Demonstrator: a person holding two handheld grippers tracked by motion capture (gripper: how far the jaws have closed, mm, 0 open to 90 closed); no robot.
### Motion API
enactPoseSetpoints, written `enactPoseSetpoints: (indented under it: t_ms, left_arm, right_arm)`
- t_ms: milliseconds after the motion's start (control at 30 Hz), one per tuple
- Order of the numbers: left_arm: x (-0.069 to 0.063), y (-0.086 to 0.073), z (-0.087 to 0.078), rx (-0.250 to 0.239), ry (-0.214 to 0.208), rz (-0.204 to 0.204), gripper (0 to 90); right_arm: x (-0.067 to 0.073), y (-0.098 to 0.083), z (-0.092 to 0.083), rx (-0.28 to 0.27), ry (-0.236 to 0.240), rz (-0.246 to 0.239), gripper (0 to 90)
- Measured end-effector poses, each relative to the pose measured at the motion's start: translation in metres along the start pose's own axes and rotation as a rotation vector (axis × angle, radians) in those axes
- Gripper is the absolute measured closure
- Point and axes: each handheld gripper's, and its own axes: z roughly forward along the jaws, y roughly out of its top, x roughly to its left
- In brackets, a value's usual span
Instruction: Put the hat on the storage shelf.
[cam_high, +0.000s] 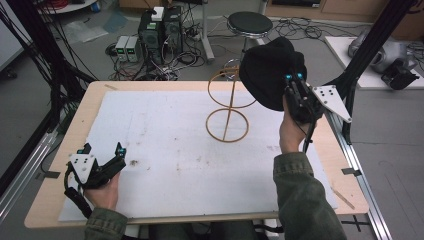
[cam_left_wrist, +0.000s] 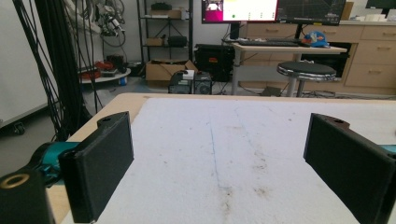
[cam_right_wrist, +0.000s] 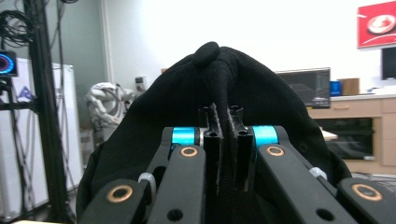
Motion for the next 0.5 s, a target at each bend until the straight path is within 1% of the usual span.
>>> enactPoseSetpoints:
  t_ms: [100, 200, 300, 367, 400, 467, 500]
  left_arm:
    - [0.001, 0.000, 0.000, 0.003, 0.000, -0.004, 8.6]
    - [0.003, -0.001, -0.001, 0.003, 0.000, -0.004, 8.6]
    - [0.004, -0.001, -0.002, 0.001, 0.001, -0.008, 8.6]
    - [0.005, -0.001, -0.002, 0.003, 0.001, -0.007, 8.8]
    - [0.005, -0.001, -0.002, 0.004, 0.001, -0.007, 8.8]
    - [0.005, -0.002, -0.002, 0.006, -0.001, -0.005, 8.8]
    - [0.005, -0.002, -0.002, 0.009, -0.002, -0.002, 8.8]
  right_arm:
    - [0.007, 0.006, 0.010, 0.010, 0.023, -0.007, 87.3]
    - [0.013, 0.010, 0.021, 0.023, 0.047, 0.018, 87.3]
    - [0.018, 0.011, 0.030, 0.032, 0.062, 0.021, 87.3]
    - [0.024, 0.011, 0.039, 0.060, 0.087, 0.025, 87.3]
    - [0.026, 0.011, 0.043, 0.065, 0.097, 0.025, 87.3]
    - [0.032, 0.010, 0.050, 0.081, 0.103, 0.017, 87.3]
    - [0.035, 0.009, 0.053, 0.090, 0.106, 0.001, 87.3]
